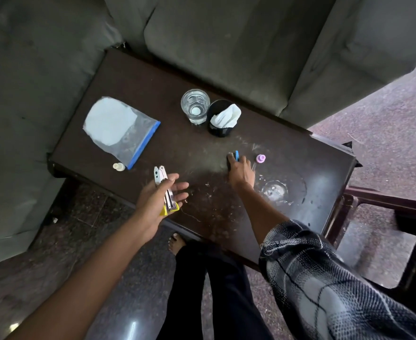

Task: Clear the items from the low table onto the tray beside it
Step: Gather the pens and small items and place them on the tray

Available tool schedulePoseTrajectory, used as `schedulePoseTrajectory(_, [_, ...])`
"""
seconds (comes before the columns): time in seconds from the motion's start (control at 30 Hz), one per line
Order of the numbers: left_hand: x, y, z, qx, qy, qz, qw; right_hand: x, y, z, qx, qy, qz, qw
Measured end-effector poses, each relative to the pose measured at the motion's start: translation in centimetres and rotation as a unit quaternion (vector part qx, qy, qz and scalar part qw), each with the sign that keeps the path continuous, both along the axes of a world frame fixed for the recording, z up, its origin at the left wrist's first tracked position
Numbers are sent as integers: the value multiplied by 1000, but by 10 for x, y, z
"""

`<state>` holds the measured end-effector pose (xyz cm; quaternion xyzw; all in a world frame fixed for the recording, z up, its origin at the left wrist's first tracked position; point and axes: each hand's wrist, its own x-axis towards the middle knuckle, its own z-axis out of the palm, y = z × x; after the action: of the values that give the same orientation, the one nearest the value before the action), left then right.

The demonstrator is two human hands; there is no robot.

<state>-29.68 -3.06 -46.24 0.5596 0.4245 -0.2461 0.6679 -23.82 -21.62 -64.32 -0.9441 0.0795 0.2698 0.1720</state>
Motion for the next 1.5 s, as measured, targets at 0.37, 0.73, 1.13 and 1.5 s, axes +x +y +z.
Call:
schedulePoseTrajectory(0.37, [-13, -13, 7, 11, -25, -14, 1000, 0, -4, -9, 2, -46, -42, 998])
schedulePoseTrajectory(0.73, [-40, -37, 58, -18, -93, -39, 995, -75, -20, 172, 653, 69, -443, 611])
schedulePoseTrajectory(1.13, [-95, -42, 143, -151, -140, -288, 935, -231, -18, 319, 684, -90, -440, 574])
schedulePoseTrajectory(1.5, [-187, -138, 159, -213, -123, -387, 889, -357, -103, 345, 671, -221, -509, 492])
